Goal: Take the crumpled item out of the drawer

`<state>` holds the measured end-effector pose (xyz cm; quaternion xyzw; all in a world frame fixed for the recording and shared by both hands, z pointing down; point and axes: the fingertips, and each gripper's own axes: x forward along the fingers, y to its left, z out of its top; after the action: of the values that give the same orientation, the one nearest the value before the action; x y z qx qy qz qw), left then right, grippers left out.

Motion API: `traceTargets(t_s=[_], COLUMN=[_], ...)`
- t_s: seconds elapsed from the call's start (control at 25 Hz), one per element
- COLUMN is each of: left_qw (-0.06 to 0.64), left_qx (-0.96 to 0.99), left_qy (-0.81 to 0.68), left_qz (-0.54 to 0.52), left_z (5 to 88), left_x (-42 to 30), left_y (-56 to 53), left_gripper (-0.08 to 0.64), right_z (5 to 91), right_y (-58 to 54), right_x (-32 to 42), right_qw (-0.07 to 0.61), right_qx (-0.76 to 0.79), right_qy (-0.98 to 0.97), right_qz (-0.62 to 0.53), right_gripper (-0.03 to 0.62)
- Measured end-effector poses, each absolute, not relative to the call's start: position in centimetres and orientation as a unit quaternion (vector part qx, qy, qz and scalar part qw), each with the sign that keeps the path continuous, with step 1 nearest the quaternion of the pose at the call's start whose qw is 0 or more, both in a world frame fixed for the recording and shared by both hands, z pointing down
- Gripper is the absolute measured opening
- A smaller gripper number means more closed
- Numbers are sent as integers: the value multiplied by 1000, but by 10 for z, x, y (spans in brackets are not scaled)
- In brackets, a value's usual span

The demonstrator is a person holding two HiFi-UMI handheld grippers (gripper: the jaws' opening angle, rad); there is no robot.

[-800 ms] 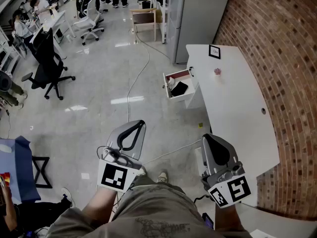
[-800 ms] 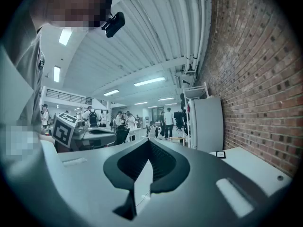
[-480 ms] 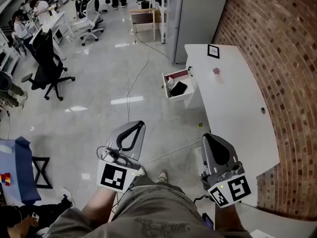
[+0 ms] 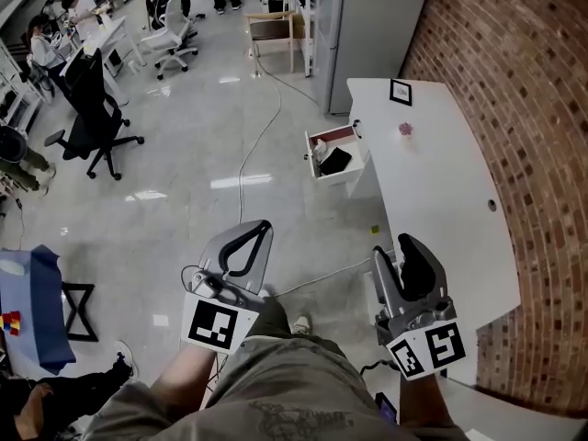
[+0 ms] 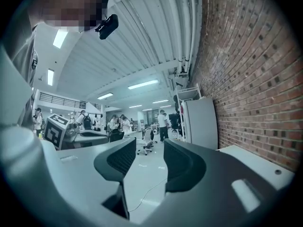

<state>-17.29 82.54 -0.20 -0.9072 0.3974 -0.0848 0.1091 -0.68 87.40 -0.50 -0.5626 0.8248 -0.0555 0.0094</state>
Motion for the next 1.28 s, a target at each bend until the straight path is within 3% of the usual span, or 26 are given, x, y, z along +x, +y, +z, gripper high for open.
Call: traceTargets(t_s=[0.6,1.28], left_qw=[121,83], left_qx=[-904,-921], left_qy=[400,367], left_qz=[-87,-97], left_z=[8,35], left_x=[-185,-238], left_y=[760,536], left_gripper=[0,0], right_z=[4,37], right_y=[807,595], right_x=[-15,-64], right_qw=[-4,-53], right_qx=[-566,-599], right_qy=[823,794], right_qz=[-46,-90], right_gripper=[222,230])
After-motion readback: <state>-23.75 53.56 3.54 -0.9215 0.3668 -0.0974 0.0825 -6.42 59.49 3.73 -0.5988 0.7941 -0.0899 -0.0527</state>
